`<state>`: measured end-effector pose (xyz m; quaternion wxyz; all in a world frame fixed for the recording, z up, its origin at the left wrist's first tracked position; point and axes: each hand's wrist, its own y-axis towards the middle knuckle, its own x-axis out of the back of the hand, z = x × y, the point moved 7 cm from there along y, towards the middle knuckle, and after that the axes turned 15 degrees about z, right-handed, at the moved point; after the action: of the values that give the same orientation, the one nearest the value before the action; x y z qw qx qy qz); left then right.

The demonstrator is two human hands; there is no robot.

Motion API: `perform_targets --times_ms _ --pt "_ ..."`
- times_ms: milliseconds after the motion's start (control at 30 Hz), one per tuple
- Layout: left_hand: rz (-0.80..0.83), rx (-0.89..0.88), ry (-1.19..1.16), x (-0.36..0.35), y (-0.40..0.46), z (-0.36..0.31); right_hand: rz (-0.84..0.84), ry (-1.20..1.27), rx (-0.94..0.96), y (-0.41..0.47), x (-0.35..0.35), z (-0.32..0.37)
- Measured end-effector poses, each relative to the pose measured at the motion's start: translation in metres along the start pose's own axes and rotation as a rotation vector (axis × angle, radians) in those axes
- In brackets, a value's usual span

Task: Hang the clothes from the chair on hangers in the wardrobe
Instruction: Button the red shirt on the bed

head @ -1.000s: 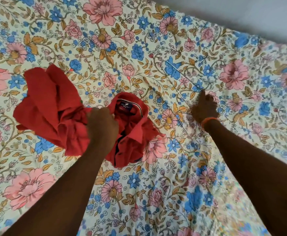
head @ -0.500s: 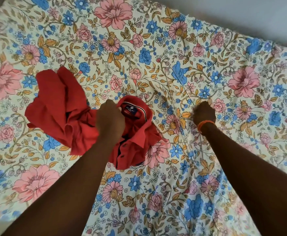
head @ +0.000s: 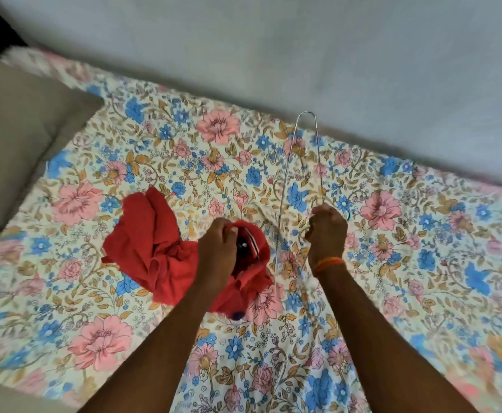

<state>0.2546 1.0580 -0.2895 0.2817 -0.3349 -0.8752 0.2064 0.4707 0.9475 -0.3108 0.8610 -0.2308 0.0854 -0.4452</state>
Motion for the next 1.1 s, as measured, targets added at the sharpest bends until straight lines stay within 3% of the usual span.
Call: perform_targets --times_ms 200,300,567,667,800,933,1100 --pt "0.115 -0.156 -0.015 0.039 -0.072 -0.105 -0.024 0.415 0.026 -0.066 -0.011 0.112" --pt "0.167 -0.214 -0.038 0.058 -0.117 -0.156 -0.048 0.471 0.096 -0.101 -0.004 0.171" --pt "0.168 -0.411 0.002 0.103 -0.223 -0.292 0.122 0.792 0.203 -0.191 -0.005 0.302" --pt "0.083 -0.477 -0.080 0.131 -0.248 -0.338 0.232 0.592 0.303 -0.220 -0.003 0.332" --pt "-0.038 -0.522 -0.137 0.166 -0.267 -0.392 0.184 -0.046 0.496 -0.257 0.010 0.358" --pt "-0.028 -0.482 -0.147 0.176 -0.276 -0.422 -0.010 -0.303 0.655 -0.273 0.038 0.388" --pt "-0.020 -0.465 -0.180 0.182 -0.289 -0.448 0.002 -0.472 0.674 -0.280 0.068 0.399"
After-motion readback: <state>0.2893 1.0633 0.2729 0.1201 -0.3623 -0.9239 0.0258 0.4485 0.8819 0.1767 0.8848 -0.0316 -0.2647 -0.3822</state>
